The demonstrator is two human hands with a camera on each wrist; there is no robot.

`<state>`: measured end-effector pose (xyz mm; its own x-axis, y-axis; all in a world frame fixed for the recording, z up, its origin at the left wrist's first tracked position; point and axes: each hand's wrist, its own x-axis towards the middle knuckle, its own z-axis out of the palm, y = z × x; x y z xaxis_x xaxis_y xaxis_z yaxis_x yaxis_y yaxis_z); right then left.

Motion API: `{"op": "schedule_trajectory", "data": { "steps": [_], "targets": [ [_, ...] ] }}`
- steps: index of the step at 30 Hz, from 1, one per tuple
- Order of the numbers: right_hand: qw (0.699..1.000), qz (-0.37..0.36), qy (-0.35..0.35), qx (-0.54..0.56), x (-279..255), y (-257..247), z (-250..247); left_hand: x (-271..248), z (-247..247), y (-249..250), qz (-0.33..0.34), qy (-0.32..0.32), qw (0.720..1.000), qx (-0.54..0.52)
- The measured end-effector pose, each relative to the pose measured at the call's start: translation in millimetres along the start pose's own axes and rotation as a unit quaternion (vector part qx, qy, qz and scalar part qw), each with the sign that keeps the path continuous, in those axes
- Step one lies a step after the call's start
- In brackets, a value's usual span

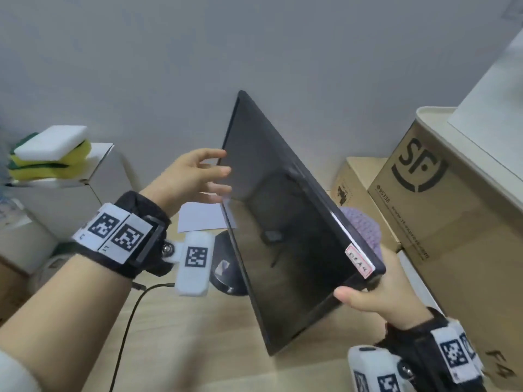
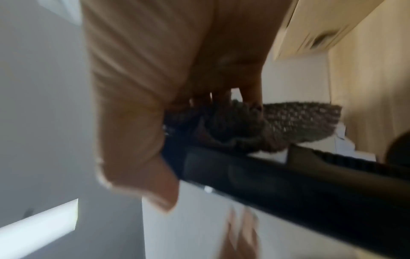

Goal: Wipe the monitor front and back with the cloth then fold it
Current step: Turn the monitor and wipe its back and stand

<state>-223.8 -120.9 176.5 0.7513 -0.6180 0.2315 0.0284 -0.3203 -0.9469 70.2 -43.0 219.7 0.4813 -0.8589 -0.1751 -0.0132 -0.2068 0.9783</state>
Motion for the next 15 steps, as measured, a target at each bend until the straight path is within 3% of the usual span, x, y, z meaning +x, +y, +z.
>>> {"op": "schedule_trajectory", "data": {
  "steps": [3, 5, 8, 13, 15],
  "targets": [
    [0.992, -0.017, 0.117, 0.049, 5.4, 21.4, -38.3, 28.1, -6.3, -24.1, -0.001, 0.101, 0.995, -0.004],
    [0.956, 0.029, 0.243, 0.16, 11.1, 39.8, -53.0, 44.4, -7.2, -34.3, 0.002, 0.121, 0.992, 0.021],
    [0.894, 0.037, 0.41, 0.175, 31.7, 58.4, -62.4, 67.5, -12.6, -46.2, 0.019, 0.153, 0.987, 0.054],
    [0.856, 0.067, 0.506, 0.083, 84.0, 68.8, -67.2, 97.0, -38.4, -59.5, -0.028, 0.268, 0.958, 0.099],
    [0.853, 0.089, 0.511, 0.059, 106.1, 75.3, -75.1, 103.5, -52.0, -68.0, -0.015, 0.257, 0.965, 0.056]
  ]
}}
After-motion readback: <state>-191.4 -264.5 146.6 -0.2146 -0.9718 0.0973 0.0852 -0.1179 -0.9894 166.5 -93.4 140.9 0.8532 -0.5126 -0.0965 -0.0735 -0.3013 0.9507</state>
